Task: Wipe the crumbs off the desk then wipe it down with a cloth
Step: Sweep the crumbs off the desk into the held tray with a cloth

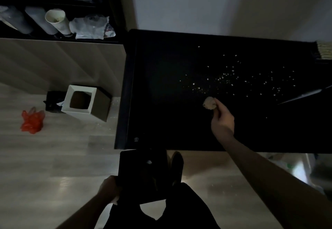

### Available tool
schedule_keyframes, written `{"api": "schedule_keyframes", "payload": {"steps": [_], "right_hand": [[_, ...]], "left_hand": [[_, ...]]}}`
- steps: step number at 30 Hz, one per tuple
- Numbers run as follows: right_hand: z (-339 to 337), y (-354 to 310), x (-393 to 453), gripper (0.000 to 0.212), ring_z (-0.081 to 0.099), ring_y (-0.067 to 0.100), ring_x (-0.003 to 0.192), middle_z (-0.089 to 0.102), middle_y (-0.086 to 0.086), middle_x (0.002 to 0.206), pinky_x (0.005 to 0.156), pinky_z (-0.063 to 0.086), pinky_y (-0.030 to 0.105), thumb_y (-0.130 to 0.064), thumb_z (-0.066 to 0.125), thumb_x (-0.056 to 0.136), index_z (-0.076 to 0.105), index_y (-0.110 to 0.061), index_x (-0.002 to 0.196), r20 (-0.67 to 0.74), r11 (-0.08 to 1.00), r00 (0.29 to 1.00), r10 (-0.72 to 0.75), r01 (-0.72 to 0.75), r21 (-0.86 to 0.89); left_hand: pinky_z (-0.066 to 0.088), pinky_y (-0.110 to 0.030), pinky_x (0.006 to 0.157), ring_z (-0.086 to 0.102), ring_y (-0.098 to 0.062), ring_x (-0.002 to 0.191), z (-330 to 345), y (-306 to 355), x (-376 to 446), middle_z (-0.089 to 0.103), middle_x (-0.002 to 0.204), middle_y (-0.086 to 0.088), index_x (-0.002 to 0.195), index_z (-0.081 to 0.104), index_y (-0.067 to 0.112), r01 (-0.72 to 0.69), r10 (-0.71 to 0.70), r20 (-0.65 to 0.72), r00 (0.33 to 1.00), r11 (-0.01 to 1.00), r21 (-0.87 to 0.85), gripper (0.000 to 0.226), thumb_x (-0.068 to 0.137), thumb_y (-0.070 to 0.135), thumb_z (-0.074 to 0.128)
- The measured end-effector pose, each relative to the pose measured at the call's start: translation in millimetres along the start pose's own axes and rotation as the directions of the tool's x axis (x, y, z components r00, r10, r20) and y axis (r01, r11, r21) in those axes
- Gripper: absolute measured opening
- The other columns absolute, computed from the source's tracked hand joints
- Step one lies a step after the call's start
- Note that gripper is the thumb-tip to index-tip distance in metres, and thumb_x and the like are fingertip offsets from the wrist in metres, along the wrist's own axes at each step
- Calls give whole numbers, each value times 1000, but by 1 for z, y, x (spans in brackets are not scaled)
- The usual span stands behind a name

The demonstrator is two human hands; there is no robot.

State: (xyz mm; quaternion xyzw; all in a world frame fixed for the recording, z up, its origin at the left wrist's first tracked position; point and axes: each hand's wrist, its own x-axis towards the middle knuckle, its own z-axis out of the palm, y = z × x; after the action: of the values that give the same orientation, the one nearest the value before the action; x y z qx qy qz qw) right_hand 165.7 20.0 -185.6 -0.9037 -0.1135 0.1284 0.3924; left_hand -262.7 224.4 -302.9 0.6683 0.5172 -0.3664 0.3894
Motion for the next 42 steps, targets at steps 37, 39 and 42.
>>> {"api": "schedule_keyframes", "payload": {"steps": [37,39,42], "right_hand": [[34,3,-55,48,48,5,139,53,-11,146,119,35,26,0,50,100,55,-19,144,318,963,909,-269,250,102],[31,-8,-7,48,44,-9,132,54,-11,140,114,34,14,3,49,99,57,-15,143,234,957,928,-289,283,60],[35,-18,60,48,51,-5,125,58,-1,141,107,34,5,4,49,98,58,-15,141,172,944,931,-321,330,-27]], "left_hand": [[57,-34,69,74,-24,83,37,114,-38,76,84,-7,72,63,19,-60,60,8,998,998,10,7,78,18,60],[53,-31,66,72,-23,81,34,118,-42,71,76,-1,69,61,22,-82,82,-2,997,996,33,12,80,18,61],[46,-27,61,64,-21,73,32,121,-43,59,62,7,57,53,24,-98,100,-19,995,993,61,27,82,17,61]]}}
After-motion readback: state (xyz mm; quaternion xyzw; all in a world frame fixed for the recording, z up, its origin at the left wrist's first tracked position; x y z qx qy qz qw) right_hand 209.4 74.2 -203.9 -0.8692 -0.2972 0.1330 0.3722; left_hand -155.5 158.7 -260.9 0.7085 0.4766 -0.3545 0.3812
